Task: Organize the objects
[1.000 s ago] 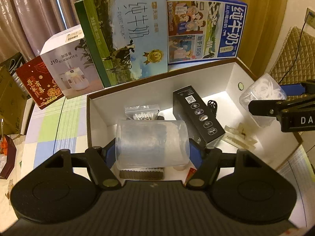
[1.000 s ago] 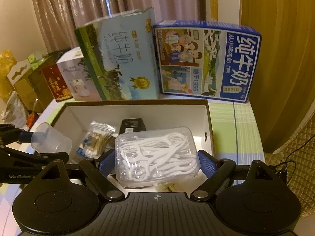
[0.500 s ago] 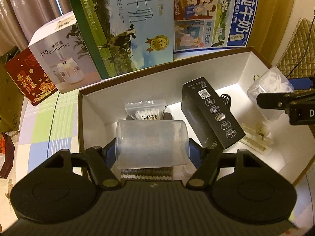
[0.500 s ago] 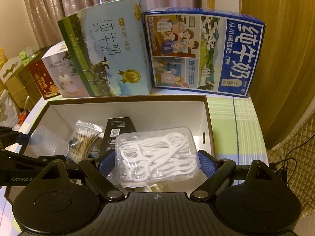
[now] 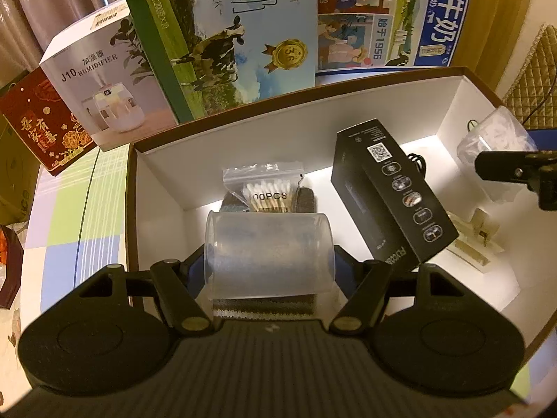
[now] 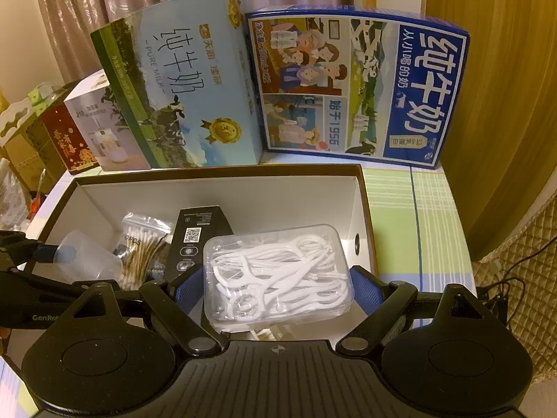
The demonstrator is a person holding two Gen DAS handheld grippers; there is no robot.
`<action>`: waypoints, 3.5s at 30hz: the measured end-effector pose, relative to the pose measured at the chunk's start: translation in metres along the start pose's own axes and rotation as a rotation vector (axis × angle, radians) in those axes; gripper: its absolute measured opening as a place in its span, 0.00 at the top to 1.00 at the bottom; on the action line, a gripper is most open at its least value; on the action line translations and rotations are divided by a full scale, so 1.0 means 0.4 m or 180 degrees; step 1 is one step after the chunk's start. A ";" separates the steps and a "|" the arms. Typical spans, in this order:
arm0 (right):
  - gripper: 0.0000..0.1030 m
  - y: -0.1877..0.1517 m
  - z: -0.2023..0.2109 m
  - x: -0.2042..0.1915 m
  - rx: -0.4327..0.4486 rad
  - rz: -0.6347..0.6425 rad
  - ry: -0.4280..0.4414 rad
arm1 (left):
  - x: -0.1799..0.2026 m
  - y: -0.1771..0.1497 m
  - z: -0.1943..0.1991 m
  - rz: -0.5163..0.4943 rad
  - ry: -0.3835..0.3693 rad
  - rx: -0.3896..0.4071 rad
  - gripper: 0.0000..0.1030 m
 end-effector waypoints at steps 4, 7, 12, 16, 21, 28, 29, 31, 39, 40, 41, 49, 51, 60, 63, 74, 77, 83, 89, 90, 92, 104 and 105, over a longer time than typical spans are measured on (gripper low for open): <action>0.18 0.002 -0.005 0.003 0.0001 -0.0014 -0.0001 | -0.005 0.005 -0.007 0.0016 0.0007 0.0034 0.33; 0.18 0.004 -0.006 0.003 0.0000 -0.0013 -0.0001 | -0.006 0.009 -0.006 0.0032 -0.0007 0.0047 0.22; 0.18 0.008 -0.014 0.003 -0.0012 -0.0016 0.0006 | -0.007 0.020 0.002 0.0064 -0.0030 0.0083 0.17; 0.18 0.009 -0.022 0.003 -0.0030 -0.0032 0.0007 | -0.006 0.034 0.012 0.0084 -0.0062 0.0141 0.13; 0.18 0.009 -0.035 0.004 -0.0052 -0.0019 -0.0009 | -0.006 0.045 0.023 0.0102 -0.0076 0.0203 0.10; 0.17 0.006 -0.055 0.006 -0.0085 -0.0026 -0.0014 | -0.013 0.050 0.023 0.0118 -0.0048 0.0200 0.08; 0.17 0.006 -0.057 0.006 -0.0086 -0.0025 -0.0014 | -0.015 0.052 0.023 0.0122 -0.0044 0.0202 0.08; 0.17 0.006 -0.059 0.005 -0.0085 -0.0020 -0.0010 | -0.017 0.055 0.025 0.0125 -0.0043 0.0211 0.08; 0.13 0.035 -0.083 0.004 0.0159 -0.0128 -0.0007 | -0.020 0.062 0.025 0.0122 -0.0018 0.0227 0.07; 0.12 0.041 -0.082 0.006 0.0182 -0.0171 0.0009 | -0.019 0.062 0.026 0.0121 -0.0026 0.0226 0.07; 0.11 0.047 -0.078 0.007 0.0206 -0.0211 0.0037 | -0.019 0.062 0.027 0.0119 -0.0031 0.0228 0.07; 0.07 0.041 -0.004 0.006 0.0152 -0.0149 0.0101 | -0.009 0.064 0.069 0.0152 -0.0054 0.0297 0.04; 0.05 0.032 0.017 0.006 0.0140 -0.0148 0.0092 | -0.003 0.066 0.086 0.0165 -0.0075 0.0317 0.03; 0.02 -0.009 0.113 0.011 0.0109 -0.0227 0.0117 | 0.024 0.060 0.165 0.0210 -0.0128 0.0375 0.03; 0.02 -0.023 0.140 0.008 0.0084 -0.0247 0.0126 | 0.031 0.051 0.190 0.0229 -0.0141 0.0376 0.03; 0.02 -0.059 0.250 -0.016 0.0116 -0.0266 0.0171 | 0.050 0.005 0.297 0.0340 -0.0164 0.0381 0.03; 0.02 -0.065 0.281 -0.024 0.0146 -0.0287 0.0186 | 0.054 -0.006 0.333 0.0370 -0.0146 0.0408 0.03; 0.02 -0.080 0.347 -0.043 0.0195 -0.0304 0.0180 | 0.072 -0.039 0.404 0.0392 -0.0108 0.0425 0.03; 0.02 -0.100 0.419 -0.064 0.0222 -0.0303 0.0229 | 0.091 -0.090 0.478 0.0459 -0.0062 0.0428 0.03; 0.02 -0.106 0.431 -0.066 0.0223 -0.0288 0.0232 | 0.094 -0.100 0.491 0.0472 -0.0047 0.0430 0.03; 0.02 -0.119 0.454 -0.071 0.0211 -0.0260 0.0249 | 0.099 -0.117 0.515 0.0496 -0.0011 0.0439 0.03; 0.02 -0.197 0.585 -0.082 0.0189 -0.0159 0.0401 | 0.152 -0.235 0.659 0.0653 0.0097 0.0507 0.03; 0.02 -0.201 0.595 -0.083 0.0197 -0.0145 0.0398 | 0.156 -0.243 0.670 0.0663 0.0097 0.0513 0.03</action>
Point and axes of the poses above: each gripper's, at about its wrist camera, not at the fingertips, and z roughly against the way its jaws point, x to its right, y to its top, the point moved 7 cm from there along -z, roughly the way its jaws point, and after that the axes turned 13 degrees about x, right-handed, at the moved point
